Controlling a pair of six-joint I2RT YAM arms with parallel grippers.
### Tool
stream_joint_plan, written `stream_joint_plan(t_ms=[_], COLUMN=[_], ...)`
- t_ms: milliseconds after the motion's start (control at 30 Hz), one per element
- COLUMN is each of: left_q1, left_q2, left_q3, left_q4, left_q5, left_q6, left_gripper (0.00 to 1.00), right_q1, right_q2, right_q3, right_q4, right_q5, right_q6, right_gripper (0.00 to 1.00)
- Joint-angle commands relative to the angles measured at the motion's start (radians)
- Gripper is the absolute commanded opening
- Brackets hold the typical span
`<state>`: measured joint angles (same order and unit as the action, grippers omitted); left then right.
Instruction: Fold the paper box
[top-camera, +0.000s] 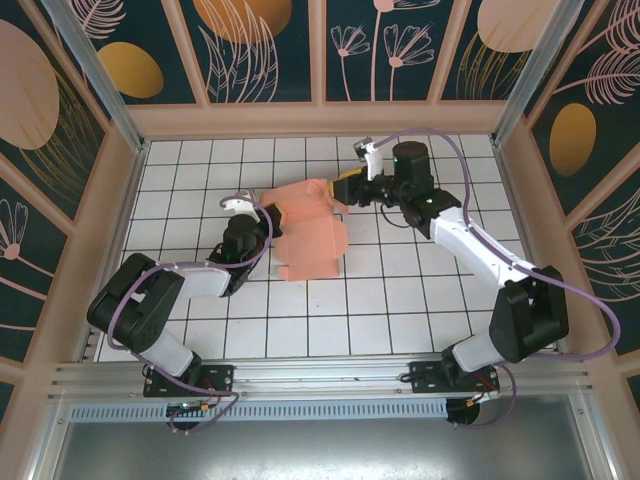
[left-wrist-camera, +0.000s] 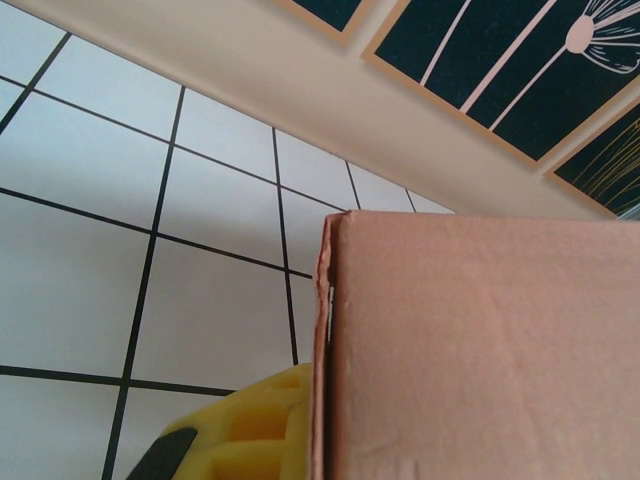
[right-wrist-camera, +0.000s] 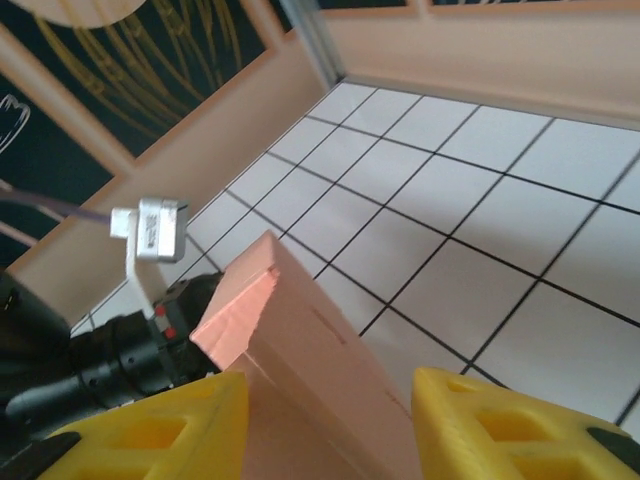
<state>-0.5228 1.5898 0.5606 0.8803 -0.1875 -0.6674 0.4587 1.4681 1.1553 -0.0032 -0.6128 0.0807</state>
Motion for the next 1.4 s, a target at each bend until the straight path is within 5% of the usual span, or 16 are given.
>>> stream_joint_plan(t_ms=[0,800,1067,1367], left_q1=[0.0,0.001,0.0,0.0], left_q2=[-0.027,-0.002,-0.004,-0.013], left_q3=[0.033,0.047,0.047,0.045], left_q4=[-0.03,-0.033,-0.03,-0.033], left_q5=[0.0,0.028,0.04,0.039], left_q6=[0.017,-0.008,-0.012,-0.012], left_gripper=[0.0,0.0,0.0,0.0], right_q1=[0.027,0.115,0.195,0.242], right_q2=[0.013,0.071,0.126,0.132], right_q3=[0.004,0.066,0.128,0.11], right_q4=[0.024,-0.167,-0.265,-0.165], right_q5=[-0.077,-0.08,0.208,0.453], right_q6=[-0.068,-0.258,-0.357,-0.367], right_gripper=[0.46,0.41,0.37,0.28])
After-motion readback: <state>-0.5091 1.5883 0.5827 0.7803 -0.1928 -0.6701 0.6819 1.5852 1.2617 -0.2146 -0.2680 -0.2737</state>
